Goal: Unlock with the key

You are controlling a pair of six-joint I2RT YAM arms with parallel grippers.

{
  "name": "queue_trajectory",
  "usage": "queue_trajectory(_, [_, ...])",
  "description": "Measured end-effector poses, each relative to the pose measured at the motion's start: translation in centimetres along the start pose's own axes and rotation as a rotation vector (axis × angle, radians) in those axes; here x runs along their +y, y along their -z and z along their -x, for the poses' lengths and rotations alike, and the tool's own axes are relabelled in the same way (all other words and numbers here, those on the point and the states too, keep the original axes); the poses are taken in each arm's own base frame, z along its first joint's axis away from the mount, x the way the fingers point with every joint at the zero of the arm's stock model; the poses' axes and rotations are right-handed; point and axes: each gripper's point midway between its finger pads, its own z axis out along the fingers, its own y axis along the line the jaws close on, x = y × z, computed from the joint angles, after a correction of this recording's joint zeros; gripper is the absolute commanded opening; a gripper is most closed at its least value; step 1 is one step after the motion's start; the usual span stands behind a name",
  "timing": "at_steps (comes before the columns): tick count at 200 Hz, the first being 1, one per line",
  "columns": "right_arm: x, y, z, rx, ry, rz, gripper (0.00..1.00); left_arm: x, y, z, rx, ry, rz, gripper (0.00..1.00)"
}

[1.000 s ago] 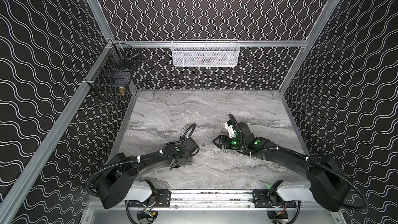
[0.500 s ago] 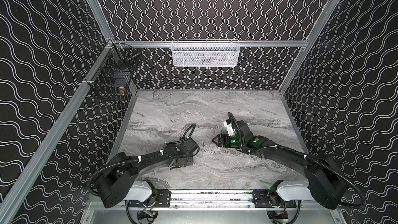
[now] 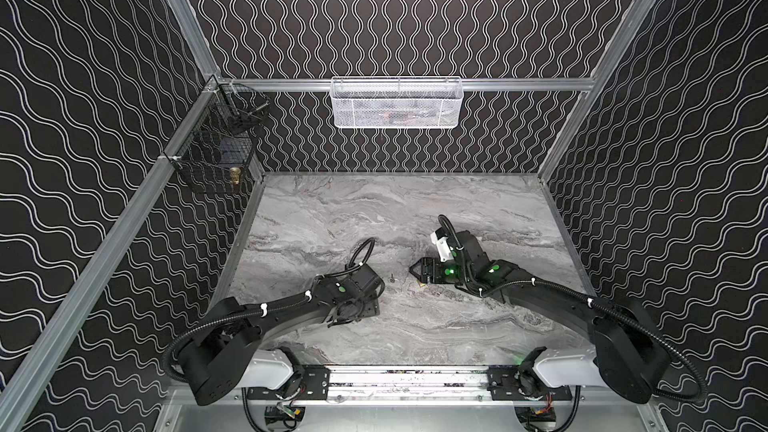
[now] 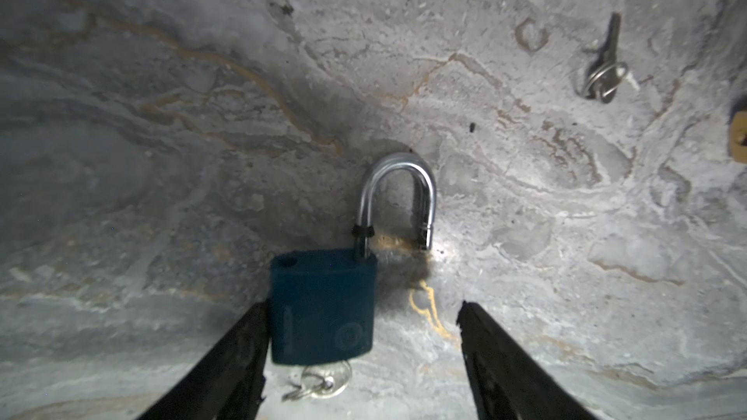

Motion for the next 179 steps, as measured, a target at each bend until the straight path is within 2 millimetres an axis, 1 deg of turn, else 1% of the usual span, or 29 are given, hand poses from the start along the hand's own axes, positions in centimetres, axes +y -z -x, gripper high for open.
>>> queue_trajectory(26, [0.1,-0.3,0.0,0.010,0.005,-0.003,0.84,0.1,1.0,0.4,-0.021,0.017,-0.007,0.83])
queue_trajectory(44, [0.5,-0.8,0.0,0.020,0.013,-0.004,0.83,0.1,2.0,0.9,-0.044,0.022,-0.010,0.84])
queue_trajectory(70, [1.5,-2.2,-0.2,0.044,0.039,-0.018,0.81,0.1,3.7,2.3,-0.097,0.037,-0.027,0.88])
queue_trajectory(104, [2.9,-4.0,-0.6,0.062,0.084,-0.040,0.78,0.8,6.0,4.2,-0.166,0.058,-0.044,0.92])
queue_trajectory(128, [3.5,-5.4,-0.5,0.065,0.119,-0.075,0.71,1.4,7.4,5.4,-0.206,0.057,-0.057,0.97])
queue_trajectory(138, [3.8,-6.0,-0.6,0.073,0.131,-0.085,0.70,1.5,8.0,5.8,-0.220,0.058,-0.064,0.98])
queue_trajectory(157, [4.2,-6.9,-0.3,0.071,0.154,-0.098,0.67,1.7,8.7,6.3,-0.244,0.046,-0.077,0.98])
queue_trajectory(179, [3.7,-8.0,-0.6,0.083,0.178,-0.125,0.63,1.9,9.3,6.5,-0.260,0.035,-0.097,0.98])
